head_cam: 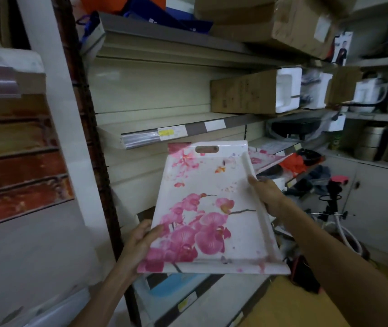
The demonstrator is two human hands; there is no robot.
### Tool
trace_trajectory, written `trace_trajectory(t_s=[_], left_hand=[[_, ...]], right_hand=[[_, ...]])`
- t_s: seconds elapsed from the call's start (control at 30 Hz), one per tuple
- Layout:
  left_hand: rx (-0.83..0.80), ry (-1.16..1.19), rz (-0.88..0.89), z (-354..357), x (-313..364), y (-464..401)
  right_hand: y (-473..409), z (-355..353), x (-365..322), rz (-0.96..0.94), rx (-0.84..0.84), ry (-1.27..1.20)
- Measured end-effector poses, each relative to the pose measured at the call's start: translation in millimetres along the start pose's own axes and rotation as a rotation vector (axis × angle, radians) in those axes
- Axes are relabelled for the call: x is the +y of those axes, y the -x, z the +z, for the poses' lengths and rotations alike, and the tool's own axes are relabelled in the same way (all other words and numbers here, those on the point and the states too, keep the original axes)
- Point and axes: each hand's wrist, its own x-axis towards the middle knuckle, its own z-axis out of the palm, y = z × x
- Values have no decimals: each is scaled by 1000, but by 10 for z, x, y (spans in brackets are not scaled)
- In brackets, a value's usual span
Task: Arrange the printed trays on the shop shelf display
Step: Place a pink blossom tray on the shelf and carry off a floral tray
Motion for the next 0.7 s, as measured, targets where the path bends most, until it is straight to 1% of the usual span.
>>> trace_trajectory(t_s=[0.03, 0.13, 0.2, 0.27, 0.33, 0.47, 0.7], left_hand=[[-38, -47, 11, 29, -19, 20], [-129, -123, 9, 120, -86, 103], [-171, -154, -17, 172, -111, 157], [-176, -218, -15, 221, -114, 219], [-141, -275, 6, 276, -104, 304], [-77, -417, 109, 302, -130, 538], [32, -442, 187, 70, -191, 1128]], right_hand=[[34, -53, 33, 29, 39, -26], [154, -213, 196, 74, 226, 22], [303, -294, 264, 66, 289, 18], [444, -365, 351, 48, 328, 0], [612, -384, 413, 15, 346, -20], [957, -331, 525, -61, 341, -55], [1465, -35, 692, -158, 278, -52]])
